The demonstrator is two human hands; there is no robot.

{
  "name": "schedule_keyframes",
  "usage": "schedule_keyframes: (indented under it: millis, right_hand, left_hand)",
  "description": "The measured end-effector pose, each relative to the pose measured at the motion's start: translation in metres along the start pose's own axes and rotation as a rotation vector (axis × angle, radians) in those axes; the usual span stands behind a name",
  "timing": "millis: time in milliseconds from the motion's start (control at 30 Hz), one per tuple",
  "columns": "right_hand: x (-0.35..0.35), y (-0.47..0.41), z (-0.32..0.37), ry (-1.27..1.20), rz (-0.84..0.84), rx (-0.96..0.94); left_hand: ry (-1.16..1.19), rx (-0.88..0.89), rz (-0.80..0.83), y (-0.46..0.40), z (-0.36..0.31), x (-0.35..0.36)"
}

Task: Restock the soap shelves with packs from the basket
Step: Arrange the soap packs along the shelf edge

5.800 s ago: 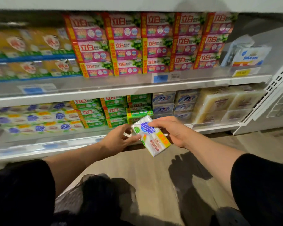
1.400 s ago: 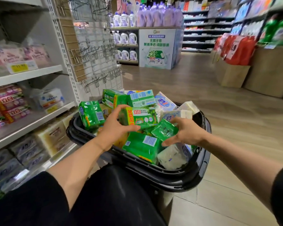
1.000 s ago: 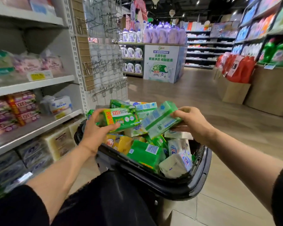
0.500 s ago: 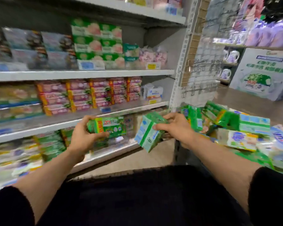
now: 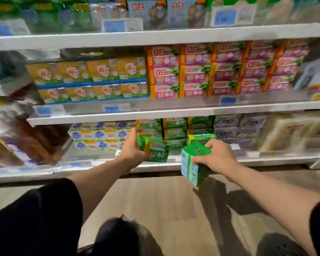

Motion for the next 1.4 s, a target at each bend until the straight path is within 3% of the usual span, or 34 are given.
schedule_keyframes:
  millis: [167,300,467,700,933,1400]
  right_hand:
    - [0.065,-0.032,-0.028,-0.147,-0.083,0.057]
    - [0.083,-0.044,-0.047,-0.130,-0.157,0.122]
    - [0.073,-0.056,-0.071,-0.128,-0.202,0.114]
    - [0.038,-0.073,-0.123,-0.101,-0.326,0.157]
    - [0.042,-0.073,-0.151,-0.163,-0.435,0.207]
    - [0.066,-0.054,-0.146,-0.343,-0.414,0.142]
  left_hand:
    - [0.086,-0.080,-0.002,-0.032,0.056,0.019]
    - [0.145,-0.094,0.052,-0.063,0.074,0.039]
    - [0.204,-0.089,0.172,-0.100,0.069,0.068]
    - [0.164,-0.112,0.127,-0.128,0.102,0.097]
    - [0.034,-0.065,-0.038,-0.139,0.109,0.107]
    - [-0.486,-0.006,0.092,-0.137,0.124,0.122]
Point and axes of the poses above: each hand's wrist, its own y-axis away from the middle knuckle, its own x-axis out of the palm, z = x × y, the point moved 7 cm from there along -y, towards the middle knuckle, and after that the axes turned 3 degrees about z, right-handed, at the moved point
